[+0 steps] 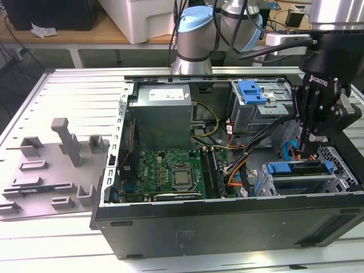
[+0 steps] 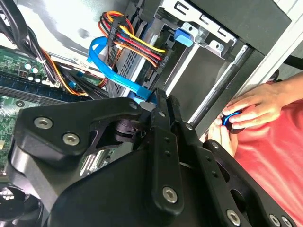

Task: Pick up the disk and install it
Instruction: 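Insert the second disk wire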

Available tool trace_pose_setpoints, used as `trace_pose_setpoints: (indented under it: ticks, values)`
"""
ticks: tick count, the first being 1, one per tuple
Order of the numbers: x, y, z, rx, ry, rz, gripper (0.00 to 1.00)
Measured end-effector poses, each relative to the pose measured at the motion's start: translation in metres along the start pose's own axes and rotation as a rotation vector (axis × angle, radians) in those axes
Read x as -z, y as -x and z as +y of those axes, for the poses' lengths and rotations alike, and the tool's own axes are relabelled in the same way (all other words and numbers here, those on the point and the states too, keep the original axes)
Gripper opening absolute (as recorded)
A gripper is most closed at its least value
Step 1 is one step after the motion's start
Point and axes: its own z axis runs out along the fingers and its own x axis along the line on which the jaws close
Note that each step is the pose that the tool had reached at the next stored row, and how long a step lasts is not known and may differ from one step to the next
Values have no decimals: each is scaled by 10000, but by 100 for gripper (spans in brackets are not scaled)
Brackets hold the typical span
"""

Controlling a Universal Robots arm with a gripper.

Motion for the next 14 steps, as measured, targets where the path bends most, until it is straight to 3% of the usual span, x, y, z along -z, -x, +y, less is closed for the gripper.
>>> trace_pose_setpoints:
  ticks: [1, 4, 6, 11, 12, 14]
  values:
    - [4, -3, 0, -2, 2, -78, 16]
    - [-3, -29, -1, -10, 13, -503, 16]
    - [-14, -57, -2, -15, 18, -696, 16]
    - [-48, -151, -9, -20, 25, -968, 16]
    - [-53, -168, -21, -23, 28, -1070, 16]
    - [-55, -170, -39, -25, 30, -1146, 16]
